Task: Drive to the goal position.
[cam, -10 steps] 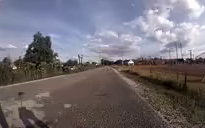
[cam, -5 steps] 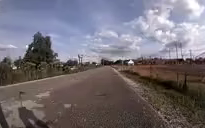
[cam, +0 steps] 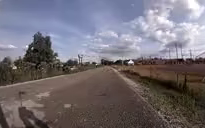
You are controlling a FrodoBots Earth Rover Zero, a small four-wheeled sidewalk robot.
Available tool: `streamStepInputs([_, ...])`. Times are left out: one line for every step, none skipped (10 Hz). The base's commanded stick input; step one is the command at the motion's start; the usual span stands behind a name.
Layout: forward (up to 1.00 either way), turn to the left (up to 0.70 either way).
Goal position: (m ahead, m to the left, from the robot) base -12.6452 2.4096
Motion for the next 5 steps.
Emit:
streamStepInputs([0.00,0.00])
streamStepInputs([0.00,0.00])
streamStepInputs([0.00,0.00])
streamStepInputs([0.00,0.00])
streamStepInputs([0.00,0.00])
